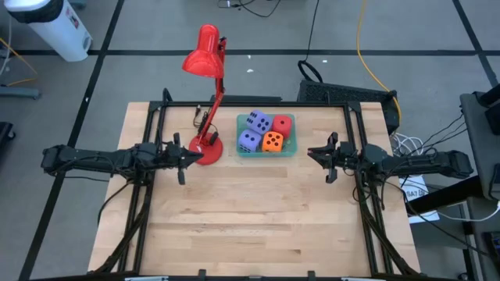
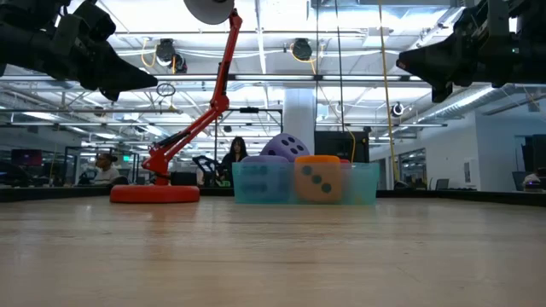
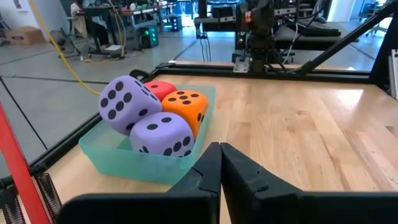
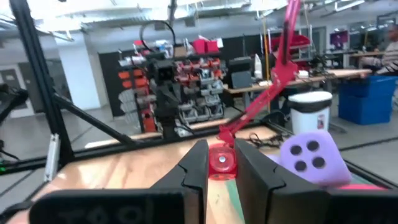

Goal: Pick & Place Dice
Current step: Put the red small die into the green bin

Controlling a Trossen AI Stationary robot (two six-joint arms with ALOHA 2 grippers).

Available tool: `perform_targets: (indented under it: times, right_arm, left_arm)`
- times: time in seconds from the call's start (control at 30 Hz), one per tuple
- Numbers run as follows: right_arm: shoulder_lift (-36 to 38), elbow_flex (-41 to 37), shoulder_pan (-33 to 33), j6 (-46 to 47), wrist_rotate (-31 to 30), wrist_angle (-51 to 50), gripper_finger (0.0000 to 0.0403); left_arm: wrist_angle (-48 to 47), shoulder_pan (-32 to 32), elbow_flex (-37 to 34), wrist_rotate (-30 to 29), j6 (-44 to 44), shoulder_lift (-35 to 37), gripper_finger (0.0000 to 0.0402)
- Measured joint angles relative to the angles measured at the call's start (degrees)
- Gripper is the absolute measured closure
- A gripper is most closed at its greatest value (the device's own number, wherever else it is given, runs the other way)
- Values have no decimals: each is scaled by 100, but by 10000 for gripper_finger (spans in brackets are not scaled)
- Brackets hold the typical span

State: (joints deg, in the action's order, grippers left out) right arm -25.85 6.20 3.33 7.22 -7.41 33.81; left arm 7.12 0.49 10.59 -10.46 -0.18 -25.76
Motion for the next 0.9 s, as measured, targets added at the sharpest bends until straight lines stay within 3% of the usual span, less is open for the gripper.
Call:
perform_targets:
  times: [0.23,0.47,0.6,0.9]
  right_arm:
    - [148,0,58,-114,2,-593,352]
    - [149,0,372,-175,76,-536,354]
    - [150,0,439,-170,300,-534,352]
    - [806,-2,449,-253,316,-720,354]
  left_arm:
    - [41,0,0,-2,14,1,387]
    - [291,0,0,-4,-17,0,398]
    - [293,0,0,-4,-33,-7,384]
    - [295,0,0,-7,-138,-9,367]
